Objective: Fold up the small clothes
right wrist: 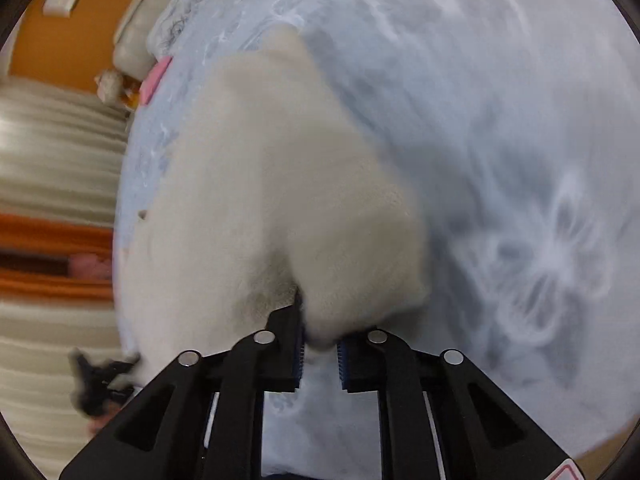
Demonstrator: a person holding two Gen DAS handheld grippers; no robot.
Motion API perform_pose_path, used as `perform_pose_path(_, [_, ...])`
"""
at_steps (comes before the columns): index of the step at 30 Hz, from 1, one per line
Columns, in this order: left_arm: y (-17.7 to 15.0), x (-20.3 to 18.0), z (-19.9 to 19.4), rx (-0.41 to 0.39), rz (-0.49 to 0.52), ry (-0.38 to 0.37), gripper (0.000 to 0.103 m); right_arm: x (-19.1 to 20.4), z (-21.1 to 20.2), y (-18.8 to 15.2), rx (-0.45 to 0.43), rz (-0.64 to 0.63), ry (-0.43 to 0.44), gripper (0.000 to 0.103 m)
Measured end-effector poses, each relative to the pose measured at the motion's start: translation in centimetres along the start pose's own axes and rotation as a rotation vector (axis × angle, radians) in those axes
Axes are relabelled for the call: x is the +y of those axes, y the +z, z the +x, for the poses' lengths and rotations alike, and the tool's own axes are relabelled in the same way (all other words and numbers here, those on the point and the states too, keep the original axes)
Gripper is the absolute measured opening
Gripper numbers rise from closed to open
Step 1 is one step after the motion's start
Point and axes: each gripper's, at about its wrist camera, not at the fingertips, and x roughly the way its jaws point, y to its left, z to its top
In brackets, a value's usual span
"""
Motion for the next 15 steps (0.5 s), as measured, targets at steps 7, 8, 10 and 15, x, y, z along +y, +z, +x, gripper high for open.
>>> perform_pose_path(7, [0.5,-2.5,-5.4,-0.156,0.137,-0.017,0.044,2.6,-4.1,0.5,-0.089,-0.109,-0.109,0.036])
perform_pose_path(8, [0.8,-2.7,-6.2,-0.183,0.149,-0.022,0.062,3.2,-4.3,1.0,-0.098,-0.136,-0.125,0.041])
perform_pose_path(10, [2.0,-4.2,-7.0,-0.242,0.183,-0.050,0.076,4.5,-3.8,2.2,-0.101,-0.175,-0.155,0.050])
perform_pose_path(15, [4.7,-6.4,-4.0,-0.185,0.259,0.014,0.084,5.4,-3.2,5.8,-0.113,-0.245,-0.399,0.067])
